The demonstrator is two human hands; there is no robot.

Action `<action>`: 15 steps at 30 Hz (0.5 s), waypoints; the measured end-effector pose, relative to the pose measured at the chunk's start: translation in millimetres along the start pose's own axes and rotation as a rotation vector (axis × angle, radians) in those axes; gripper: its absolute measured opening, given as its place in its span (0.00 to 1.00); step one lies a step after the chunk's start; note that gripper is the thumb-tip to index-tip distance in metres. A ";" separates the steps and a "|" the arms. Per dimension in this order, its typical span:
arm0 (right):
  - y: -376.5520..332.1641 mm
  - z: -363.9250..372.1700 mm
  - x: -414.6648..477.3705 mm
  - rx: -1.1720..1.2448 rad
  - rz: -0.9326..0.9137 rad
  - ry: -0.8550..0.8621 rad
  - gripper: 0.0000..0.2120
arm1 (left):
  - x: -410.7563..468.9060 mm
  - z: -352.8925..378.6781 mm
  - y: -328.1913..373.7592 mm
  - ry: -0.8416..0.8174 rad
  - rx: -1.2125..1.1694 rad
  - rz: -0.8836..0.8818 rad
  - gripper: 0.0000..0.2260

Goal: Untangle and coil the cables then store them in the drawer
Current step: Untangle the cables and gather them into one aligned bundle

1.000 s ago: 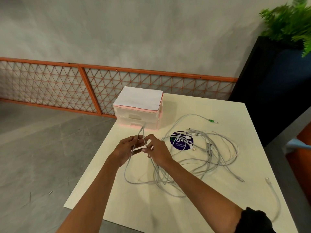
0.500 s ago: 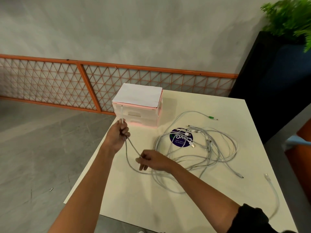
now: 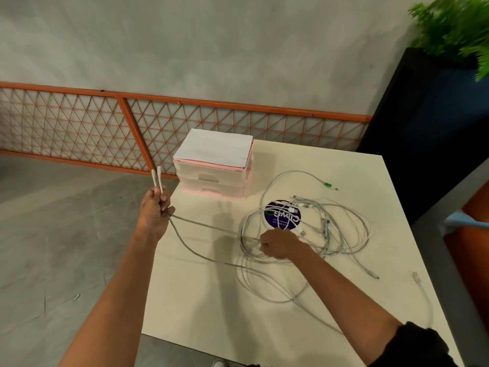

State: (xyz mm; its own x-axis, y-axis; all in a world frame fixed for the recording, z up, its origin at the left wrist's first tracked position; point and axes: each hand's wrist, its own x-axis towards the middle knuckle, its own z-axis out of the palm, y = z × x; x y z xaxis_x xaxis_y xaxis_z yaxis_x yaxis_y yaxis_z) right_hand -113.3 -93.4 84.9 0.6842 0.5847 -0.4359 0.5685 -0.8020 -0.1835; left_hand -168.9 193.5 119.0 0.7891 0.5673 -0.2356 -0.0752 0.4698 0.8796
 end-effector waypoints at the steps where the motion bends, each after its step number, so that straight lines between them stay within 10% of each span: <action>1: 7.0 -7.6 1.9 -0.071 0.032 0.001 0.16 | 1.7 -4.0 1.0 0.013 -0.006 0.003 0.13; 15: 48.4 -24.7 2.7 -0.010 0.431 0.180 0.21 | 3.6 -44.0 4.8 0.107 -0.049 0.017 0.14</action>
State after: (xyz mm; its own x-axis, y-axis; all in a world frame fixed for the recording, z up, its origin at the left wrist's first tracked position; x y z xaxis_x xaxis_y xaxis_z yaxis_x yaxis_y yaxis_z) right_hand -72.7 -127.6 96.6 0.9267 0.2110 -0.3109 0.2188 -0.9757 -0.0100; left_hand -193.2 227.5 104.2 0.7181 0.6432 -0.2659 -0.1195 0.4903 0.8633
